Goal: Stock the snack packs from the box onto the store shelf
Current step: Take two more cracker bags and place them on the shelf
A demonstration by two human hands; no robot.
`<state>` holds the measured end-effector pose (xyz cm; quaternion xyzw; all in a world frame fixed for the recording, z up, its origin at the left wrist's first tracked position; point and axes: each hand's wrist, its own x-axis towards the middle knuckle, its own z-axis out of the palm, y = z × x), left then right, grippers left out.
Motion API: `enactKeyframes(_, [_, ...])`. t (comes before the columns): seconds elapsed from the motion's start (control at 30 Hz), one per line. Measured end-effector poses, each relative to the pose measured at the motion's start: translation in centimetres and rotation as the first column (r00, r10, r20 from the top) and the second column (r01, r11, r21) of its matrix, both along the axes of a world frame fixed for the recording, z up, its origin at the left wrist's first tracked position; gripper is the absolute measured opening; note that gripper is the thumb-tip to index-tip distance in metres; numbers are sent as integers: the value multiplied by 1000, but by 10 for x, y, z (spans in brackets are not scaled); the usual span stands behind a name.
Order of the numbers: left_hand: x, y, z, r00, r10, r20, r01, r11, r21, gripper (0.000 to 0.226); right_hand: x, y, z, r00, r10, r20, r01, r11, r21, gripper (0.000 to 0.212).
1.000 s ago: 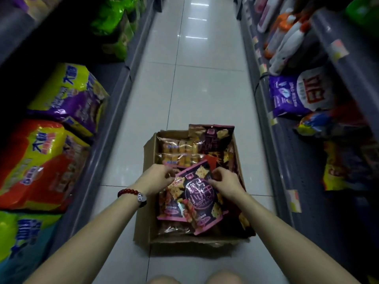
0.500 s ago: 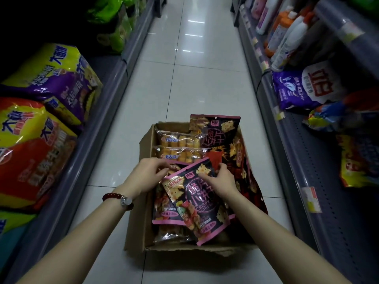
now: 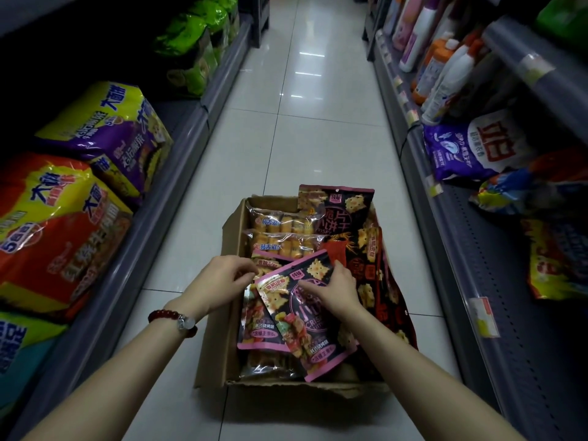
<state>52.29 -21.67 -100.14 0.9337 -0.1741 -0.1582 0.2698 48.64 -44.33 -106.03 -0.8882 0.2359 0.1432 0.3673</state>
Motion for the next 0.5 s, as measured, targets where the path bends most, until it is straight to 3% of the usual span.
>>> enactKeyframes(0.27, [-4, 1, -3, 999, -37, 6, 37, 999, 0, 22, 8, -20, 1, 986, -163, -23, 164, 950, 264, 92])
enactKeyframes(0.4, [-4, -1, -3, 999, -38, -7, 38, 999, 2, 24, 5, -26, 6, 995, -85, -55, 98, 944, 316, 74])
enactKeyframes(0.5, [-5, -1, -5, 999, -52, -6, 52, 999, 16, 24, 5, -23, 9, 996, -16, -82, 38, 963, 267, 74])
